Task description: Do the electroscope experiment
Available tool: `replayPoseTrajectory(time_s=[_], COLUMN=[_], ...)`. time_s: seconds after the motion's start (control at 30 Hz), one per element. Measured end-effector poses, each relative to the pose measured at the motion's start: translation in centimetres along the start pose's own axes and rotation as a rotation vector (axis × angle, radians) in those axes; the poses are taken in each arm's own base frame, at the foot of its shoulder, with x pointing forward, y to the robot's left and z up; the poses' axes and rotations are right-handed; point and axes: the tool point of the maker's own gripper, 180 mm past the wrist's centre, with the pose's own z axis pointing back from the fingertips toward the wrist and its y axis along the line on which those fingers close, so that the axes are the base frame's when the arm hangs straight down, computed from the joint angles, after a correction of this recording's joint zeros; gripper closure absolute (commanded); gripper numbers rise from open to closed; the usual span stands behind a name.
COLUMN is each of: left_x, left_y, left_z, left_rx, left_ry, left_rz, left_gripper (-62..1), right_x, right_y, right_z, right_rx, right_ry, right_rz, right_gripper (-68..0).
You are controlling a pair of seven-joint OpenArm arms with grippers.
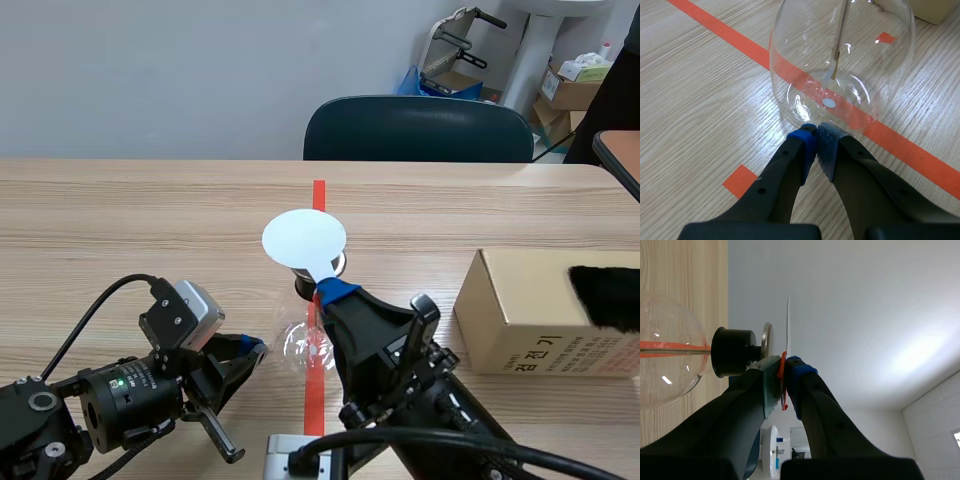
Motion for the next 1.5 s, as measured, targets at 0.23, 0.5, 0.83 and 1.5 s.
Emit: replayPoseTrajectory(time_s=[0.23, 0.5, 0.83, 1.5], left_x=[0.0, 0.0, 0.0, 0.0], left_y=[0.0, 0.0, 0.0, 0.0], left_z=[0.0, 0.0, 0.0, 0.0], left_rx=[0.0, -0.001, -0.001, -0.001], left_ry=[0.0, 0.002, 0.002, 0.002], left_rz=[0.0, -0.004, -0.004, -0.004], left_gripper=[-4.0, -4.0, -4.0, -4.0], right_x=[-1.2, -6.2, -11.1, -8.7], right_y=[0.3, 0.3, 0.3, 0.3], right_z=[0.0, 1.1, 3.8, 2.2], right_rx=[0.018, 0.018, 0.018, 0.017], right_ry=[0.066, 0.349, 0.662, 0.503], right_rz=[-0.003, 0.0, 0.002, 0.001], right_gripper=[-1.1, -1.1, -1.1, -1.1])
